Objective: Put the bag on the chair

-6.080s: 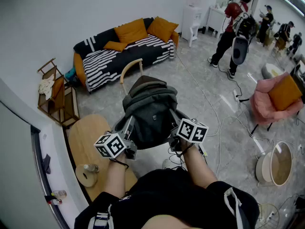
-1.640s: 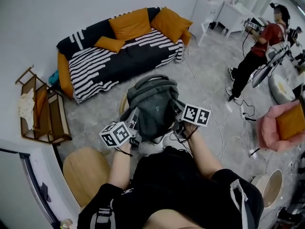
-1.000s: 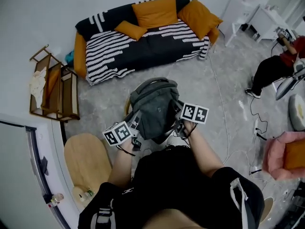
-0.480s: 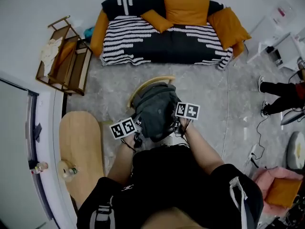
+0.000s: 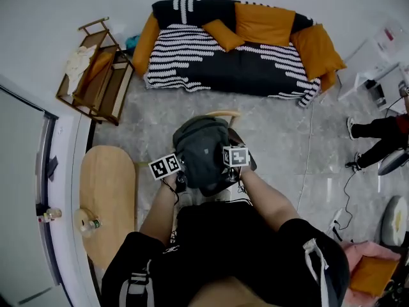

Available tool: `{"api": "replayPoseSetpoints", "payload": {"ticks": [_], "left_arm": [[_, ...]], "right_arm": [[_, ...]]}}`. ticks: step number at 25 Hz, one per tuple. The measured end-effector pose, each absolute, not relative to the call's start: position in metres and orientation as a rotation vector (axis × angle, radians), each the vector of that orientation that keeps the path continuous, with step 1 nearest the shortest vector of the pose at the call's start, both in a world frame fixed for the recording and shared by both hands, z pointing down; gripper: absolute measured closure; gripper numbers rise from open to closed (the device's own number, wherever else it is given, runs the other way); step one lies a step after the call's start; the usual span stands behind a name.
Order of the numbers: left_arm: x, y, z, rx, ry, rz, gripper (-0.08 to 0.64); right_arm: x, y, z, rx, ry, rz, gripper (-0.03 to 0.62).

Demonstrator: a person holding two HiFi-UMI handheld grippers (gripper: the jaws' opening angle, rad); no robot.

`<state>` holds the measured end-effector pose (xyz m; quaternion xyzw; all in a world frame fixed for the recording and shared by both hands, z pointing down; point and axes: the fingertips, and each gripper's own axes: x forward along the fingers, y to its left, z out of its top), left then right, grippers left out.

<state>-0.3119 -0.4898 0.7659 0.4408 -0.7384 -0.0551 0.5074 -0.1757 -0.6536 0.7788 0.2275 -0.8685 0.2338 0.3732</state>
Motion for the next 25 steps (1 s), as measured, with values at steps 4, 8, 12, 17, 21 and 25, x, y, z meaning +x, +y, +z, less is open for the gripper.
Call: {"api": "replayPoseSetpoints", "payload": {"ticks": [4, 8, 12, 17, 21, 25], "left_arm": [[-0.327, -0.484, 0.743, 1.131, -1.971, 0.093, 0.383], [-0.334, -0.482, 0.703, 1.199, -2.068, 0.099, 0.387], [-0.354, -0.490, 0.634, 1.228, -2.178, 0.009, 0.529], [-0.367, -0.491, 0.529, 1.372, -2.364, 0.009, 0.537], [-0.360, -0.472, 0.468, 1.457, -2.507, 0.082, 0.537], [-0.359, -0.448, 0.441, 1.484, -2.544, 0.115, 0.537]], "right_arm": [[-0.182, -0.653, 0.749, 0.525, -2.347, 0.449, 0.411], [-0.196, -0.655, 0.684, 0.540, -2.530, 0.335, 0.510], [-0.213, -0.658, 0.599, 0.560, -2.719, 0.244, 0.578], [-0.219, -0.649, 0.509, 0.591, -2.833, 0.201, 0.580], [-0.209, -0.628, 0.452, 0.627, -2.954, 0.179, 0.580], [-0.203, -0.601, 0.423, 0.664, -3.028, 0.154, 0.580]]}}
